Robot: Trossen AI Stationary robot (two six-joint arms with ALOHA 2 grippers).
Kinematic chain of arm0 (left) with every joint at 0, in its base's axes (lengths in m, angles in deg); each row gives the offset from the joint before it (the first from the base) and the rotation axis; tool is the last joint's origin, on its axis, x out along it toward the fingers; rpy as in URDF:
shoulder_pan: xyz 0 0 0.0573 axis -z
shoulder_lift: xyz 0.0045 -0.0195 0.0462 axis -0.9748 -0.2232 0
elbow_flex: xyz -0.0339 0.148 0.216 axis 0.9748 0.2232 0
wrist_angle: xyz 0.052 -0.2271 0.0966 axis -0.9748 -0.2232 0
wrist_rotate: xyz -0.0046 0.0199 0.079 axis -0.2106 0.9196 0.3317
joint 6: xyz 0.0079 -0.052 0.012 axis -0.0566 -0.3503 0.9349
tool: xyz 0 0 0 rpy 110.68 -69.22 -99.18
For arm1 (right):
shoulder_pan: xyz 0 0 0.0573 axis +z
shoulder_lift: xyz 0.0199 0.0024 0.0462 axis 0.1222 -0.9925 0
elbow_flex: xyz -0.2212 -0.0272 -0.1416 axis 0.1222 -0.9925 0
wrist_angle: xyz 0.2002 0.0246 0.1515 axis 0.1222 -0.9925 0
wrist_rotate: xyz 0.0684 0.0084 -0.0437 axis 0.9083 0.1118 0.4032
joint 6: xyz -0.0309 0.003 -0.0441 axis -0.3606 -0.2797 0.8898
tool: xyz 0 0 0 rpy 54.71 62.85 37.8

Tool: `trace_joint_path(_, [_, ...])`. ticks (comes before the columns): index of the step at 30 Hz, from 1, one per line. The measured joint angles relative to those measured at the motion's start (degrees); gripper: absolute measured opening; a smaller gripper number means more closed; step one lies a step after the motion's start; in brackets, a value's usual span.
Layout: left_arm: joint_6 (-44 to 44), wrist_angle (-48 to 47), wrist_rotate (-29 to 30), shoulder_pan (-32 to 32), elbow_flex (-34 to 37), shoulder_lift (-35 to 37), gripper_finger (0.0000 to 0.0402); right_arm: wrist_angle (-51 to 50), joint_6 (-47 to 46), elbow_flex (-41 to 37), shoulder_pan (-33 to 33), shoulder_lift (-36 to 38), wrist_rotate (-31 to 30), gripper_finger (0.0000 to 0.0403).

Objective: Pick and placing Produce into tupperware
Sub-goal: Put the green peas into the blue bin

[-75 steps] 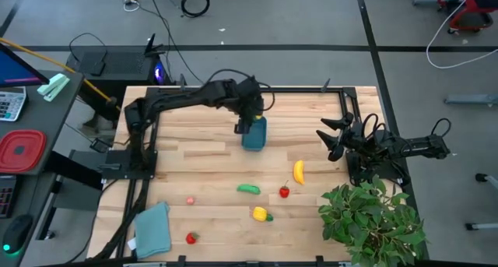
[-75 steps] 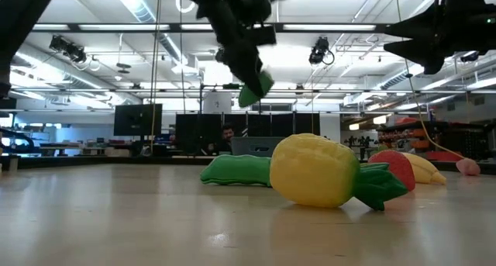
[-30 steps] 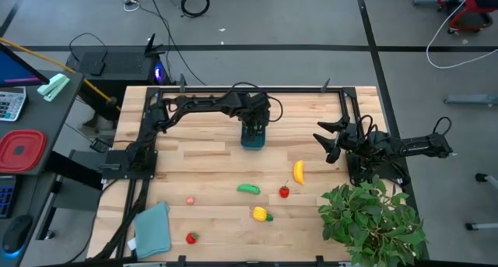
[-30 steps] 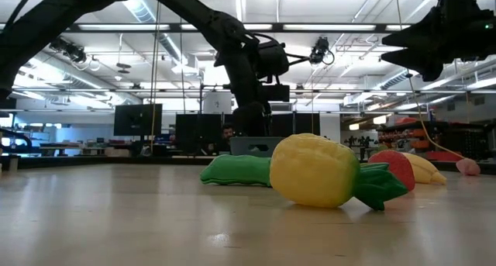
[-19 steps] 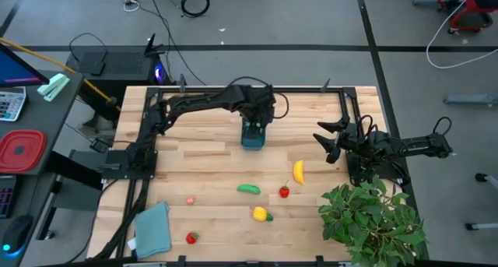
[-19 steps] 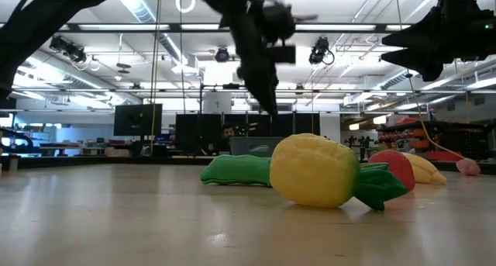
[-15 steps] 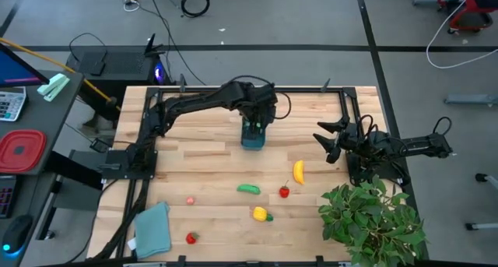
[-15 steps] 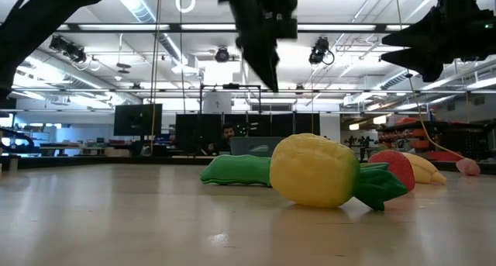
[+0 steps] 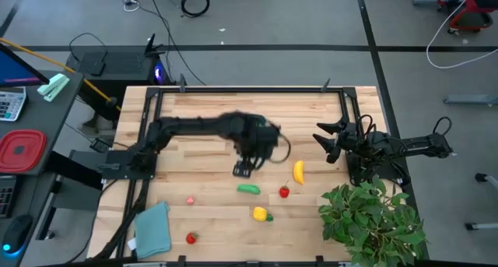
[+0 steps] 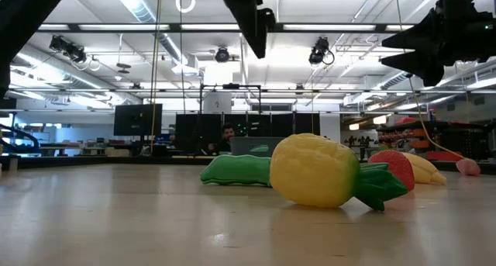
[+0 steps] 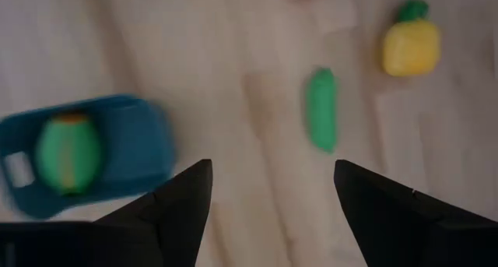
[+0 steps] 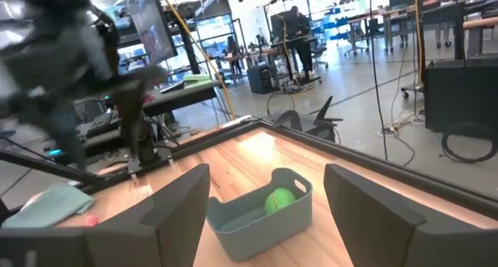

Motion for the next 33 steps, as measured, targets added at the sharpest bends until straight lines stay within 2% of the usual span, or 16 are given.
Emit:
trace_joint_path(8, [-4.65,11.79,-0.08,4.69,14.72,0.04,0.0270,0.17,-1.70,0.00,0.00,0.00,0.01,0.0263])
trace_joint_path(16, [-4.63,19.99,-0.07,4.99,26.87,-0.09,0.0264,-0.07,-0.86,0.00,0.01,-0.01,0.00,0.0261])
trace_joint_path(21, [-4.90,21.92,-0.43,4.39,27.87,-0.09,0.0265,-0.09,0.57,0.00,0.00,0.00,-0.01,0.0255])
trace_joint_path(27, [-5.05,25.77,-11.30,4.28,27.87,-0.02,0.0267,-0.09,0.64,0.00,0.02,-0.01,-0.02,0.0245])
trace_joint_path(33, [-9.30,25.61,-11.36,4.28,27.87,-0.02,0.0266,-0.11,0.64,0.00,0.02,-0.02,0.00,0.0237])
